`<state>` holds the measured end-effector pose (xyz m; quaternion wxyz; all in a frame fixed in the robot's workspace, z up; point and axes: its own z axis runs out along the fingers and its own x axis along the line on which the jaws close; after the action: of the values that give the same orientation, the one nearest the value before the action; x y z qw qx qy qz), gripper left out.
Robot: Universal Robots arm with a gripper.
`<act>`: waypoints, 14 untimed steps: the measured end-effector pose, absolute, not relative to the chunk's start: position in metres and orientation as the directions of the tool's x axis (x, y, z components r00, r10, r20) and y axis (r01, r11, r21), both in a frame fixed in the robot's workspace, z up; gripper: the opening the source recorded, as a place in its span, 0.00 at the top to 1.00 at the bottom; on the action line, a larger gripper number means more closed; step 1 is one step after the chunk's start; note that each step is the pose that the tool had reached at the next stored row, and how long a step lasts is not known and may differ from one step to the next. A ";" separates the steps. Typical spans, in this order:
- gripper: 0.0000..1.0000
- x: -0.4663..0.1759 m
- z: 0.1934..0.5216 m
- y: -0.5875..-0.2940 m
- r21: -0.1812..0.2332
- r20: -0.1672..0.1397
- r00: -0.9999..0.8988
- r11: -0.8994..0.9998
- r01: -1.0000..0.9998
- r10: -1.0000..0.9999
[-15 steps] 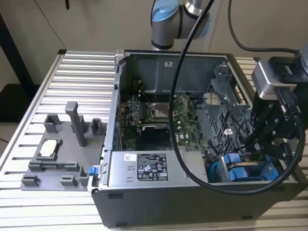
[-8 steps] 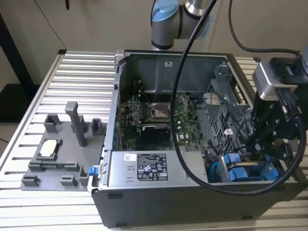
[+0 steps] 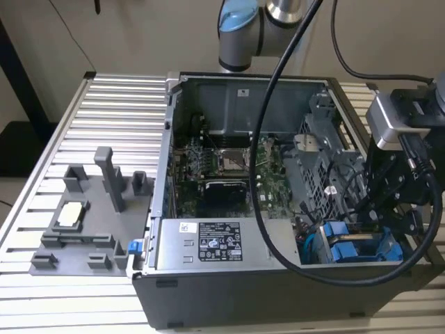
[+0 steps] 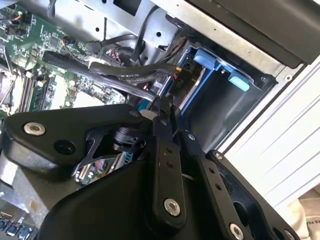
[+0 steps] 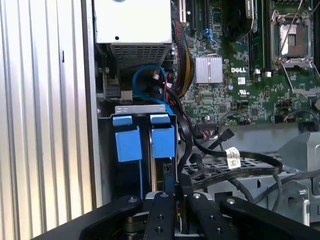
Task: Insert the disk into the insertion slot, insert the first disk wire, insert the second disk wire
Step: 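Insert the second disk wire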
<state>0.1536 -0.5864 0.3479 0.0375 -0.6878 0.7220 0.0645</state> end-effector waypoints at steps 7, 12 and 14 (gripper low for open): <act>0.84 0.154 0.342 -0.586 0.042 -0.143 -0.051 0.045 -0.998 -0.988; 0.84 0.155 0.341 -0.586 0.042 -0.143 -0.051 0.045 -0.998 -0.988; 0.84 0.155 0.340 -0.587 0.042 -0.143 -0.051 0.045 -0.998 -0.988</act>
<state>0.1547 -0.5866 0.3405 0.0376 -0.6878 0.7220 0.0647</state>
